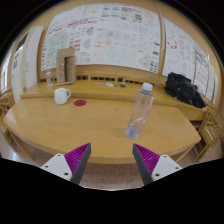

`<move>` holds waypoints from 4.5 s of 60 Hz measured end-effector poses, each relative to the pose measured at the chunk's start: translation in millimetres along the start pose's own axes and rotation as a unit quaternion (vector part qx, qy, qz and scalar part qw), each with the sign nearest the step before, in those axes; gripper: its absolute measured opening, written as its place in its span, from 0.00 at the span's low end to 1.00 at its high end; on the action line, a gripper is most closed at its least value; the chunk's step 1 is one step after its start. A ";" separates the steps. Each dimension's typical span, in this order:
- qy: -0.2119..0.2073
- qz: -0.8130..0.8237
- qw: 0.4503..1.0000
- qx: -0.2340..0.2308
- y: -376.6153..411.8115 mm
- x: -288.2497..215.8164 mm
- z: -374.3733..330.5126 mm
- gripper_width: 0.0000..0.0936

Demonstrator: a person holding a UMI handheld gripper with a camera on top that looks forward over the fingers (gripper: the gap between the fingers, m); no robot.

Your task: Pour water

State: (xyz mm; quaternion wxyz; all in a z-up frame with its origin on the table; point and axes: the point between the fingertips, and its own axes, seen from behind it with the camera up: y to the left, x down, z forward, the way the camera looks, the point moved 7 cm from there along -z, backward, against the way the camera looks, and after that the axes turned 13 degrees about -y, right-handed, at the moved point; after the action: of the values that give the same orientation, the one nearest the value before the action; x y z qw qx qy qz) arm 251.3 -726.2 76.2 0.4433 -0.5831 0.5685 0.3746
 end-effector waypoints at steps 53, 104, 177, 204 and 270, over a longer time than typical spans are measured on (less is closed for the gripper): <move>-0.132 0.025 0.991 0.025 -102.3 -31.8 189.2 0.33; -0.221 -0.720 0.639 0.157 149.0 -340.9 307.1 0.32; -0.218 -0.030 0.971 -0.099 197.5 -327.3 340.5 0.33; -0.115 0.006 0.985 -0.131 211.9 -151.2 417.0 0.34; -0.029 -0.008 1.000 0.000 249.6 -158.4 48.3 0.91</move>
State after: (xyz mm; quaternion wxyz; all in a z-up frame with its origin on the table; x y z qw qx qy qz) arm -5.3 -618.4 186.7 0.4629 -0.5759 0.5509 0.3879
